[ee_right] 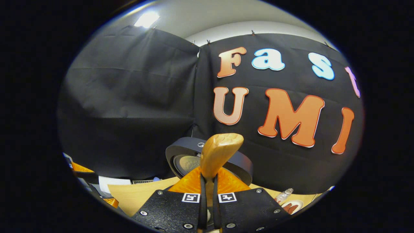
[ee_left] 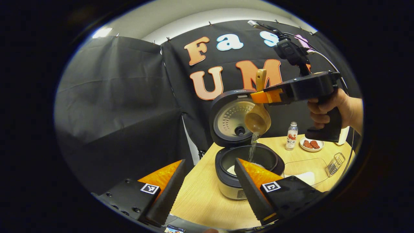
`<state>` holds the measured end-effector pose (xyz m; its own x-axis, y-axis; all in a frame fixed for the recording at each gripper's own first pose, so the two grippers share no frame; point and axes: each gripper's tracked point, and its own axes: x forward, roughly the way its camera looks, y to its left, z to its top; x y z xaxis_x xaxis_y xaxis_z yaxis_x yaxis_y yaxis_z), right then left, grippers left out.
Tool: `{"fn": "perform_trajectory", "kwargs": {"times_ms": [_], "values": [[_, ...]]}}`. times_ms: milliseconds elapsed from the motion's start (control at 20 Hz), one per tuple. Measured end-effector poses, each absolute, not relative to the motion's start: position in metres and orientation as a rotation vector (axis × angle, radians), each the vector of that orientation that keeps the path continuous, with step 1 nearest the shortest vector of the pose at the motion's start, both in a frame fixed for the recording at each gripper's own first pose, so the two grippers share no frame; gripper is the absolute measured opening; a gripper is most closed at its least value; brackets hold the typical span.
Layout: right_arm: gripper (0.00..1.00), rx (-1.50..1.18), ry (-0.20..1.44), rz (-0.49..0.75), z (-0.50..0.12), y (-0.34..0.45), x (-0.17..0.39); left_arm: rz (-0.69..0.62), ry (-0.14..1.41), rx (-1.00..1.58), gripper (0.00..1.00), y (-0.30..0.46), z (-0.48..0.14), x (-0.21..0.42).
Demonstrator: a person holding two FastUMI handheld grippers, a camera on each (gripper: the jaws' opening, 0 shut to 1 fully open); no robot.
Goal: Close the left gripper, press the button to open the rice cooker; take a wooden spoon from the chopstick holder with the right hand, scoop a spoonful of rice and pour it into the rice cooker, then put the wooden spoon back into the chopstick holder.
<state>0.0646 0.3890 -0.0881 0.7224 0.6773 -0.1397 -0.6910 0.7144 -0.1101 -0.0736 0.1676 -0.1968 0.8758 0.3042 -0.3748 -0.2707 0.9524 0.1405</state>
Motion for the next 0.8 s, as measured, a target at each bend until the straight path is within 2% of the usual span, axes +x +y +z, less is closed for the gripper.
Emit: {"fn": "perform_trajectory", "kwargs": {"times_ms": [100, 300, 500, 800], "values": [[0.06, -0.171, 0.072, 0.773, -0.087, 0.389, 0.058, 0.308, 0.409, 0.087, 0.99, 0.168, -0.196, -0.074], [0.06, -0.014, 0.174, 0.773, -0.093, 0.370, 0.058, 0.318, 0.401, 0.092, 1.00, 0.167, -0.192, -0.076], [0.06, 0.075, 0.247, 0.700, -0.101, 0.313, 0.064, 0.315, 0.409, 0.092, 0.99, 0.162, -0.195, -0.073], [0.06, 0.357, 0.418, 0.548, -0.132, 0.224, 0.068, 0.275, 0.412, 0.094, 1.00, 0.138, -0.191, -0.063]]}}
